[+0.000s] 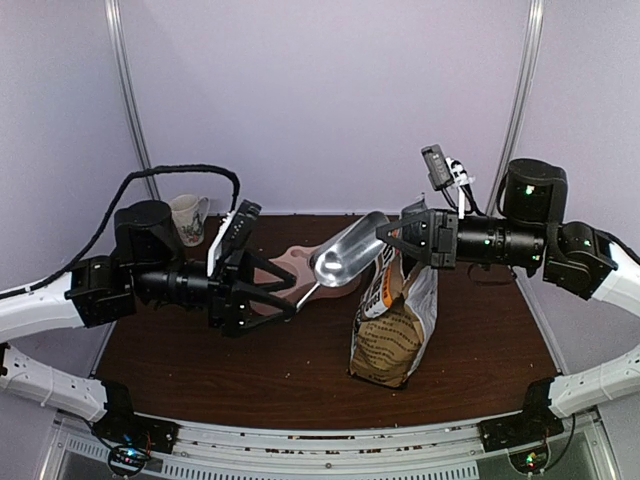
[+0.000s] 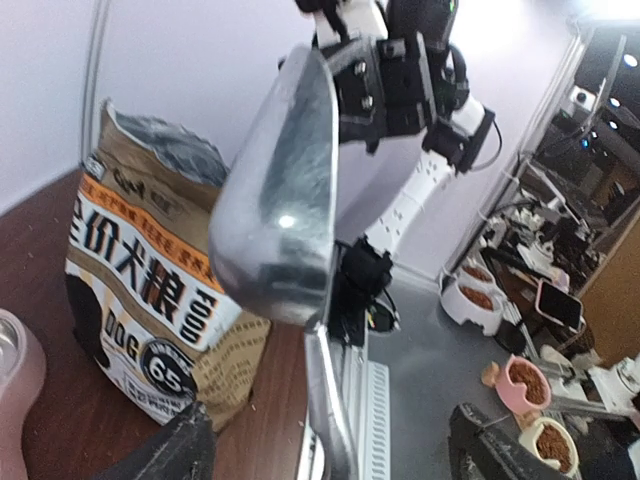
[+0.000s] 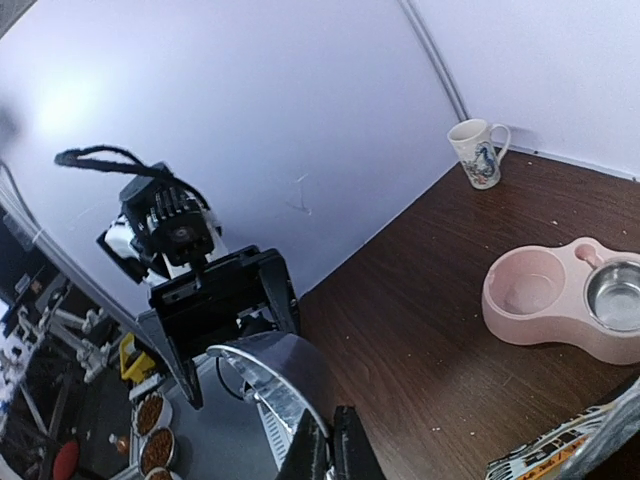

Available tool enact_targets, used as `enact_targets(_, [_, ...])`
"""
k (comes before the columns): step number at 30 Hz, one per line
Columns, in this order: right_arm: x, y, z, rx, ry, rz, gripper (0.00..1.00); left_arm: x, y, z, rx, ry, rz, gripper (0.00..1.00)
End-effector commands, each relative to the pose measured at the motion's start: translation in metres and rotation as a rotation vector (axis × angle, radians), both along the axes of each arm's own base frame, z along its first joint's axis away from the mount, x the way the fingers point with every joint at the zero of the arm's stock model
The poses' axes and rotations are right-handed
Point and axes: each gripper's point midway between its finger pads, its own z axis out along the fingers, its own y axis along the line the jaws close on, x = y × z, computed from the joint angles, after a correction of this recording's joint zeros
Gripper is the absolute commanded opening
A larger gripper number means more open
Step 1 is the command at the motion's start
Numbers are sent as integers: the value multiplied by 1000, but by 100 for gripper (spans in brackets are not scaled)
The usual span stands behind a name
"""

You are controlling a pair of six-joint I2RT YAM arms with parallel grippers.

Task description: Serve the pet food

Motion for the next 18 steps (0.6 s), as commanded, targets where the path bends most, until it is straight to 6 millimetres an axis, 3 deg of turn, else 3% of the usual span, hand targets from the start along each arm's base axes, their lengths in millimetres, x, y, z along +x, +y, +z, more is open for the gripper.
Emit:
enact_targets(1, [29,-23,30,231,98,-222,0,33,9,72,-353,-114,210,84])
enact_targets(7, [33,-37,55,485,130,-259,0,47,20,84,-424,-96,312,84])
enact_targets(13, [36,-24,55,496,156,-245,0,48,18,86,-424,-65,311,84])
enact_targets(18, [37,-10,51,449,157,-256,0,46,18,91,-466,-52,295,69])
